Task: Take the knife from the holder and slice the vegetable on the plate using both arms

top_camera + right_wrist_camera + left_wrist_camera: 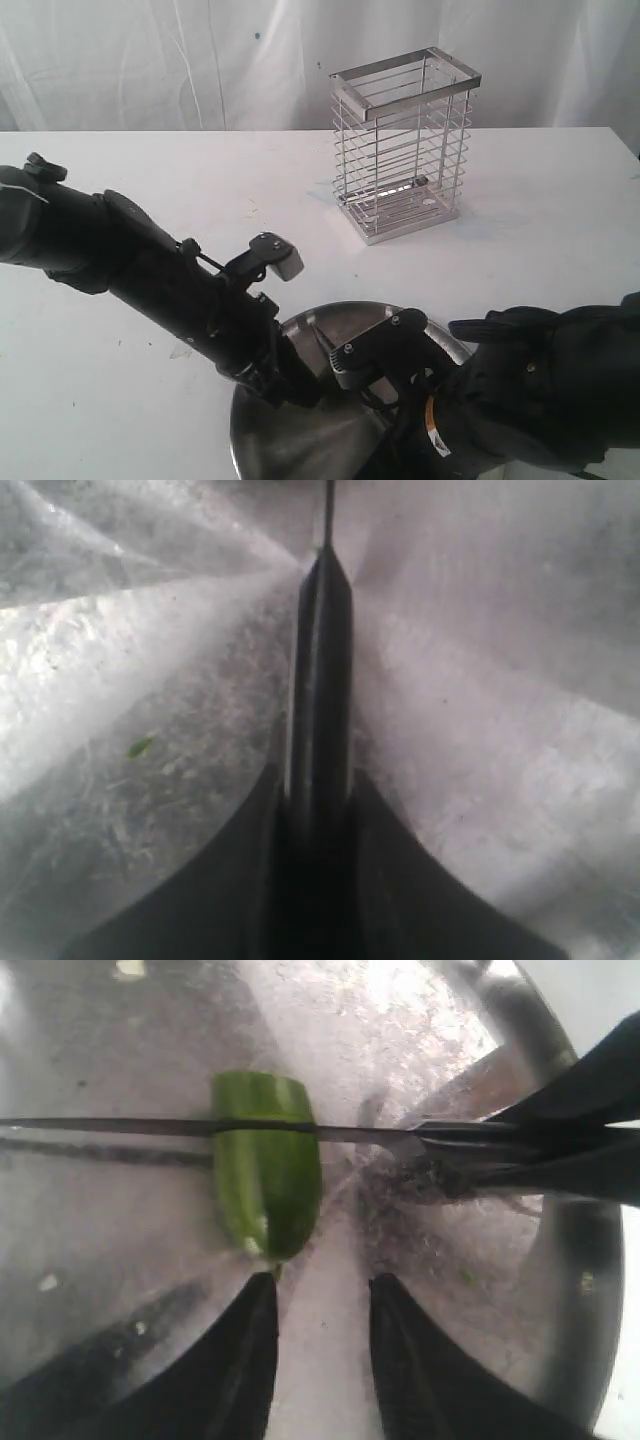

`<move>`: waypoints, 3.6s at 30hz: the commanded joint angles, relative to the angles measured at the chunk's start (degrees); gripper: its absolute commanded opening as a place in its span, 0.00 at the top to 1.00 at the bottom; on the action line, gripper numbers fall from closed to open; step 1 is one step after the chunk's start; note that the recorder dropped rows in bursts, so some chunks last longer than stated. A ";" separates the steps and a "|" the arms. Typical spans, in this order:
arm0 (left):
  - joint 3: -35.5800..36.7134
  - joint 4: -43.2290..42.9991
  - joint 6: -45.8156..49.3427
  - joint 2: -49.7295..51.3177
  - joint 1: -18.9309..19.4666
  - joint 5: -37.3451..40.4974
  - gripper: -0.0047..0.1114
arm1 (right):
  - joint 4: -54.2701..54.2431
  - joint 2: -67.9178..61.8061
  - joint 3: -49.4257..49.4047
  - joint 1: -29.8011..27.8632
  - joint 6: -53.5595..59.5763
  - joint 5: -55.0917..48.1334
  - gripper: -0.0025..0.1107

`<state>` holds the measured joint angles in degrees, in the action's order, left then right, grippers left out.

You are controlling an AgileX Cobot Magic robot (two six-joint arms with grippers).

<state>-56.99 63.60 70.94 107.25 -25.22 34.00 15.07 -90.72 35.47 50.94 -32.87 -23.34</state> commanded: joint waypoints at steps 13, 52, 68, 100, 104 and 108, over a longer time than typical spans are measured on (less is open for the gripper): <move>0.55 10.34 3.38 3.82 -6.76 -9.30 0.58 | -0.23 0.02 0.51 -0.19 1.43 -3.52 0.98; 0.33 21.13 3.40 4.15 -6.84 -11.60 0.62 | -9.81 0.02 5.88 -0.19 17.69 -21.76 0.98; 0.33 21.13 2.35 4.15 -6.84 -11.85 0.62 | -13.20 0.02 5.88 -0.19 22.88 -30.46 0.98; 0.33 21.15 1.78 4.04 -6.84 -10.29 0.62 | -3.00 0.02 5.97 -0.19 13.77 -31.88 0.98; 0.33 21.15 1.30 4.04 -6.84 -10.29 0.62 | -5.98 0.02 5.97 -0.19 18.72 -34.78 0.98; 0.33 21.15 1.30 4.04 -6.84 -10.29 0.62 | -6.68 0.02 5.97 -0.19 21.19 -38.25 0.98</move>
<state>-56.60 84.03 72.62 111.23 -31.99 22.94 9.30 -90.84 41.62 50.62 -14.42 -59.02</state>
